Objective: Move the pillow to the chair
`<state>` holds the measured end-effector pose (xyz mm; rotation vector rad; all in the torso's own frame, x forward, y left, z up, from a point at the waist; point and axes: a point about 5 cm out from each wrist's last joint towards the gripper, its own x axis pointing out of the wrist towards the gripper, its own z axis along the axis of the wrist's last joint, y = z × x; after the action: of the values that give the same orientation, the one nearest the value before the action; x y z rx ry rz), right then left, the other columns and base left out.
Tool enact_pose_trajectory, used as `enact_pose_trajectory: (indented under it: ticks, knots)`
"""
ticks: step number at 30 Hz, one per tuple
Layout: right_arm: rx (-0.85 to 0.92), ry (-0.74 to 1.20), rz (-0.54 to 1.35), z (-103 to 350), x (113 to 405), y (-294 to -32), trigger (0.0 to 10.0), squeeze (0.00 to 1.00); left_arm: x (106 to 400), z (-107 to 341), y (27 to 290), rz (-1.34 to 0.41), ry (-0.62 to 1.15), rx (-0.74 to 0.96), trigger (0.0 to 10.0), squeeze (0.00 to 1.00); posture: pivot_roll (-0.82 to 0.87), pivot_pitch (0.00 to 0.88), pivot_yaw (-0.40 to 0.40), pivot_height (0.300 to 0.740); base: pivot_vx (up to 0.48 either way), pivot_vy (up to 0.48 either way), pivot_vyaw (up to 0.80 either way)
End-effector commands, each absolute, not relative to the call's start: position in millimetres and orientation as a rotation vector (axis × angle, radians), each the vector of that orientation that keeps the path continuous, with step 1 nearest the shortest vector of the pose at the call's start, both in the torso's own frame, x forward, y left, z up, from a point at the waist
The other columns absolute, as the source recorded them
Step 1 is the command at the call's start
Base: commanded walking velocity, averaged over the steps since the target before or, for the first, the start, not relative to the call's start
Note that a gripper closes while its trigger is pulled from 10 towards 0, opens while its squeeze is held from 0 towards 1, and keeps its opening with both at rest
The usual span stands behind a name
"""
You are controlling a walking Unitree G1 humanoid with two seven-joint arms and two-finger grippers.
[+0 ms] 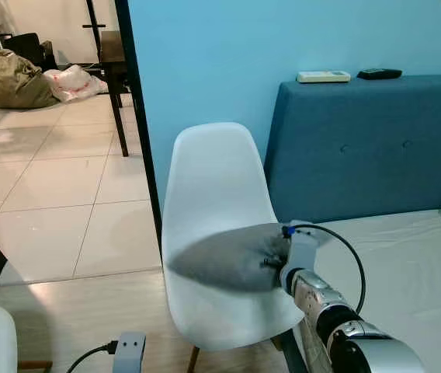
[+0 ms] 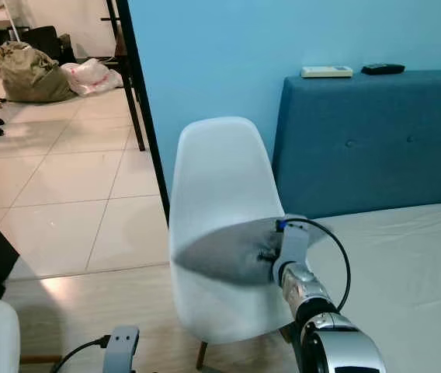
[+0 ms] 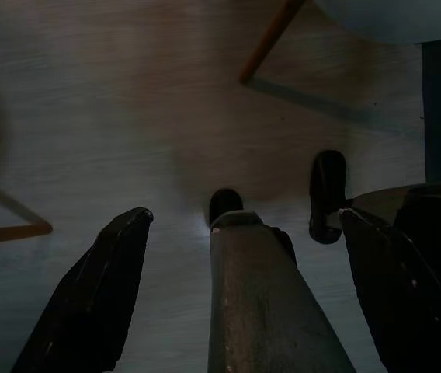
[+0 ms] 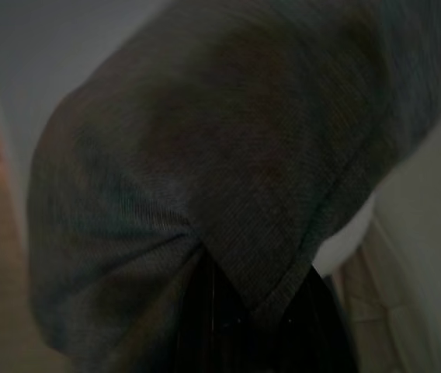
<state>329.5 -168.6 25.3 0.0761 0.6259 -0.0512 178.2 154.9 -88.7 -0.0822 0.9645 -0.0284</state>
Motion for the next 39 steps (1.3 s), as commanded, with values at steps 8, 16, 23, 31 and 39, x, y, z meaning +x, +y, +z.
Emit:
enact_pose_trajectory:
  ticks: [8, 16, 23, 31, 39]
  knots:
    - [-0.122, 0.837, 0.119, -9, 299, -153, 10.0, 0.0, 166, -94, 160, -0.041, 0.996, -0.056, 10.0, 0.0, -0.01, 0.0, -0.009, 0.74, 0.0, 0.0, 0.0]
    - [-0.152, 0.865, 0.144, -26, 281, -138, 10.0, 0.0, 144, -101, 168, -0.027, 1.025, -0.058, 10.0, 0.0, 0.04, 0.041, -0.006, 0.74, 0.0, 0.0, 0.0]
    - [0.045, 0.749, 0.165, -15, 291, -129, 10.0, 0.0, 127, -106, 174, -0.008, 1.041, -0.068, 10.0, 0.0, 0.06, 0.101, -0.001, 0.74, 0.0, 0.0, 0.0]
    - [0.039, 0.673, 0.185, 9, 316, -128, 10.0, 0.0, 128, -105, 175, 0.003, 1.02, -0.084, 10.0, 0.0, 0.07, 0.123, -0.003, 0.72, 0.0, 0.0, 0.0]
    - [-0.006, 0.64, 0.24, 17, 322, -129, 10.0, 0.0, 160, -91, 180, 0.065, 0.893, -0.129, 10.0, 0.0, 0.06, 0.121, -0.012, 0.69, 0.0, 0.0, 0.0]
